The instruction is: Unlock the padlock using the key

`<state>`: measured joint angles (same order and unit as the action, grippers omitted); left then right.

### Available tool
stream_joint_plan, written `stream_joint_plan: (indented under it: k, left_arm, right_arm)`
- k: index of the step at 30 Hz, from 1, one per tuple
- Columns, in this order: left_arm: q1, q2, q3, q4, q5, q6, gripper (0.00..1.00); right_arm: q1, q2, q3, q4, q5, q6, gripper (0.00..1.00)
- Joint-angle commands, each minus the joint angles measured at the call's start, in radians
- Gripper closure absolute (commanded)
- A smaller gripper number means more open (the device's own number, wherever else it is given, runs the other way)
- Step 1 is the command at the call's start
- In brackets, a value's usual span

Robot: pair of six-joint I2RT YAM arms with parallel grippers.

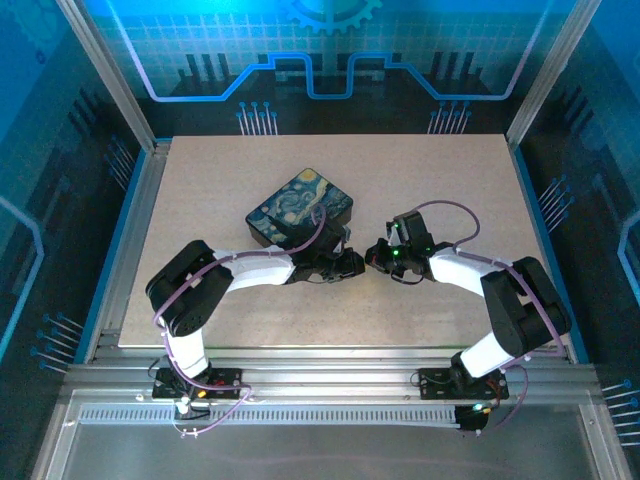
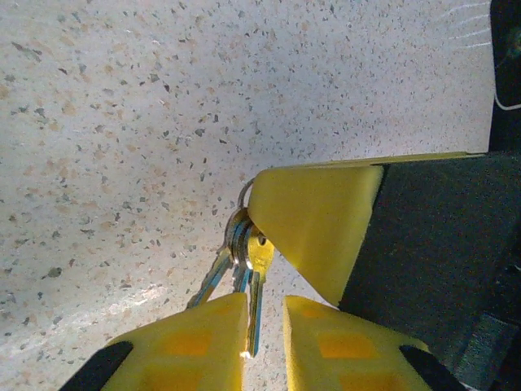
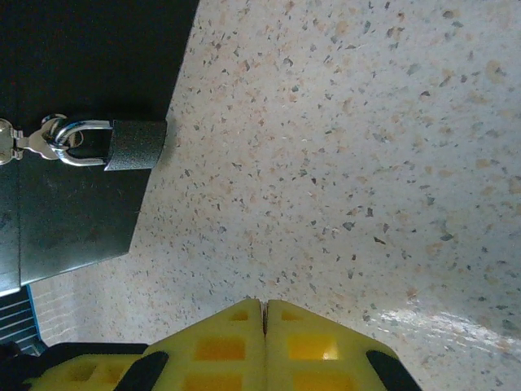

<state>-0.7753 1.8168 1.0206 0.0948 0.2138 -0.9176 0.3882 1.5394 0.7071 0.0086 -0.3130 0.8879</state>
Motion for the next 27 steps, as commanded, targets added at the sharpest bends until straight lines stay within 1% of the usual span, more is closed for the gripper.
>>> stream_joint_plan:
  k: [1,7,8,10,12,13,16,18,22,27]
  left_arm:
    - [0.004,0.014,0.023,-0.001,-0.016,0.009,0.83]
    - [0.005,0.012,0.015,0.007,-0.013,0.003,0.85]
    - [0.005,0.01,0.013,0.009,-0.014,0.002,0.86]
    - [0.005,0.011,0.01,0.007,-0.016,0.004,0.91]
    - [0.004,0.007,0.007,0.005,-0.018,0.006,0.93]
    - [0.005,0.001,0.005,0.001,-0.02,0.008,0.91]
    - [0.008,-0.033,-0.005,-0.026,-0.044,0.023,0.76]
    - [0.016,-0.061,-0.015,-0.043,-0.055,0.034,0.71]
    - [0.041,-0.101,-0.056,-0.039,-0.057,0.041,0.67]
    - [0.06,-0.088,-0.082,0.007,-0.023,0.026,0.67]
  right_arm:
    - [0.023,-0.033,0.0,-0.003,0.001,0.016,0.99]
    - [0.024,-0.035,0.002,-0.002,0.004,0.026,0.98]
    - [0.024,-0.036,0.002,-0.001,0.004,0.028,0.98]
    - [0.024,-0.038,0.003,-0.002,0.005,0.031,0.98]
    - [0.025,-0.041,0.004,-0.006,0.007,0.025,0.98]
    - [0.025,-0.041,0.005,-0.011,0.012,0.017,0.98]
    - [0.012,-0.038,0.006,-0.015,0.004,-0.003,0.98]
    - [0.003,-0.039,0.001,-0.013,-0.004,-0.01,0.98]
    - [-0.011,-0.047,0.001,-0.013,-0.023,-0.019,0.98]
    - [-0.015,-0.048,0.003,-0.006,-0.046,-0.017,0.98]
